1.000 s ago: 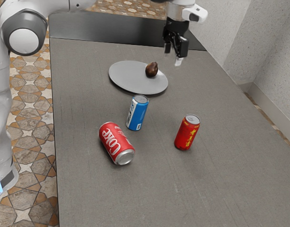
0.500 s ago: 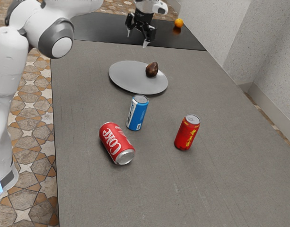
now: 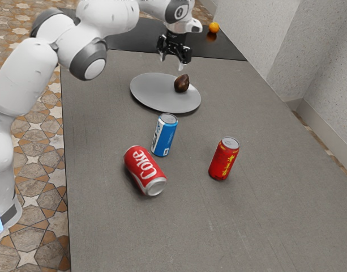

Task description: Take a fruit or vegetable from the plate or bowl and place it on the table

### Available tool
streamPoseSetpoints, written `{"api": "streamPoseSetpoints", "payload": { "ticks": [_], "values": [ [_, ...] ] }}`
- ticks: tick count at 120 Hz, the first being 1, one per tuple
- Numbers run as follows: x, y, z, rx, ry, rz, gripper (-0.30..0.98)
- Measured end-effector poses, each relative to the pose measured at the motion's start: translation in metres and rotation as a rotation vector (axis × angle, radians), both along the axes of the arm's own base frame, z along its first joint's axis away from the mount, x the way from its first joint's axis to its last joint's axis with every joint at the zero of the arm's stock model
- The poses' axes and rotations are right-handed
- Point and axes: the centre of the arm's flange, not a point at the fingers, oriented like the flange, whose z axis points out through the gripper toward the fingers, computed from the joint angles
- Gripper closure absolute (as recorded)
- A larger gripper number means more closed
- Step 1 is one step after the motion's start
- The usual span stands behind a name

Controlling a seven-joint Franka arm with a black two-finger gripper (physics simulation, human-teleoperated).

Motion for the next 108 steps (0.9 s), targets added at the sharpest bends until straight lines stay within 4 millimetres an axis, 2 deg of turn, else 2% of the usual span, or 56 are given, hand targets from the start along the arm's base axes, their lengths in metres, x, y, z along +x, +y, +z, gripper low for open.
{"api": "streamPoseSetpoints", "payload": {
  "ticks": [28, 76, 100, 108],
  "values": [
    [0.027, -0.019, -0.02, -0.001, 0.0, -0.058, 0.0],
    [0.026, -0.009, -0.033, 0.078, 0.076, -0.077, 0.0],
    [0.041, -0.028, -0.029, 0.077, 0.056, -0.121, 0.0],
    [0.046, -0.03, -0.034, 0.08, 0.056, -0.128, 0.0]
  ]
}}
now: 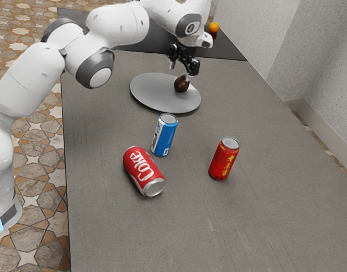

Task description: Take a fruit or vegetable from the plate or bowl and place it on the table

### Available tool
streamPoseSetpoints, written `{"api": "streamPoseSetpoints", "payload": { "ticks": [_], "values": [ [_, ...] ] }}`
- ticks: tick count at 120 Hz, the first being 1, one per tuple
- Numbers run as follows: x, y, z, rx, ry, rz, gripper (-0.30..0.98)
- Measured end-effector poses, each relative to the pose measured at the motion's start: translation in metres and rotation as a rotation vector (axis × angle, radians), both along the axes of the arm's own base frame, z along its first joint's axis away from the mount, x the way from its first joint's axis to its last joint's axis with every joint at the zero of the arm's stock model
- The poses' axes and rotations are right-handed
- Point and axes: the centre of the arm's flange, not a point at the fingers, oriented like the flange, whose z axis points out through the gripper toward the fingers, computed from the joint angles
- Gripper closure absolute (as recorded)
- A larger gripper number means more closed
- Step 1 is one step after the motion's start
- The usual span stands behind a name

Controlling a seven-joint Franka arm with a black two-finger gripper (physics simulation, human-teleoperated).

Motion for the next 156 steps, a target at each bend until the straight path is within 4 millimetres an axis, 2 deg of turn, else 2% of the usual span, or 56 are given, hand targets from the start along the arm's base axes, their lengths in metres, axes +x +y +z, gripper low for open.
{"api": "streamPoseSetpoints", "payload": {
  "ticks": [13, 35, 88, 124, 156],
  "values": [
    [0.002, 0.003, -0.005, 0.006, 0.004, 0.001, 0.0],
    [-0.001, 0.024, 0.007, 0.034, -0.026, 0.022, 0.0],
    [0.023, 0.018, -0.04, 0.006, -0.013, -0.011, 0.0],
    [0.026, 0.02, -0.048, 0.008, -0.013, -0.012, 0.0],
    [0.026, 0.026, -0.063, -0.004, 0.001, -0.007, 0.01]
  ]
}}
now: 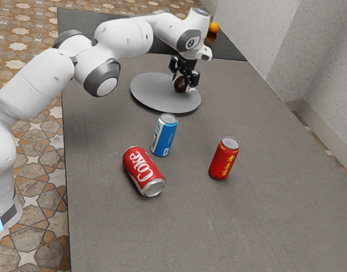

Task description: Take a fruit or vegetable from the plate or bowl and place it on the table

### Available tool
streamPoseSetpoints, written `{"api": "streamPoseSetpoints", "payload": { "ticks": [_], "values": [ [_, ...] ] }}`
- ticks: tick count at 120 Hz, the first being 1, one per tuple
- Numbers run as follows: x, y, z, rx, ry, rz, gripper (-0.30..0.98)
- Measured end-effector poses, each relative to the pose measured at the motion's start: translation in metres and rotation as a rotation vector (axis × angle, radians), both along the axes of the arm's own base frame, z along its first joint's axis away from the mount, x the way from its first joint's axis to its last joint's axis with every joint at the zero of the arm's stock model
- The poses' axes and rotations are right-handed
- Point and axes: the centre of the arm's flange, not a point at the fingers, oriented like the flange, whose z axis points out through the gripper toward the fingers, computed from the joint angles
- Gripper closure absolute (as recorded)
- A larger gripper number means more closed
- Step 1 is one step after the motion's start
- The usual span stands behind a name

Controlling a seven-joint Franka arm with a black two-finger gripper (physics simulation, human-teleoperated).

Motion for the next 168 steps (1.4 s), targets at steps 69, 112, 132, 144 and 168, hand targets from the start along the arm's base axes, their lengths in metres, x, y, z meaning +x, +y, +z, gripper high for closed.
{"api": "streamPoseSetpoints", "payload": {
  "ticks": [69, 112, 132, 144, 168],
  "values": [
    [0.001, -0.002, 0.0, 0.007, 0.003, 0.0, 0.39],
    [0.054, -0.159, 0.048, 0.01, -0.047, -0.218, 0.42],
    [0.061, -0.187, 0.046, -0.002, -0.048, -0.257, 0.4],
    [0.062, -0.188, 0.045, -0.005, -0.048, -0.258, 0.42],
    [0.062, -0.188, 0.045, -0.009, -0.053, -0.261, 0.16]
  ]
}}
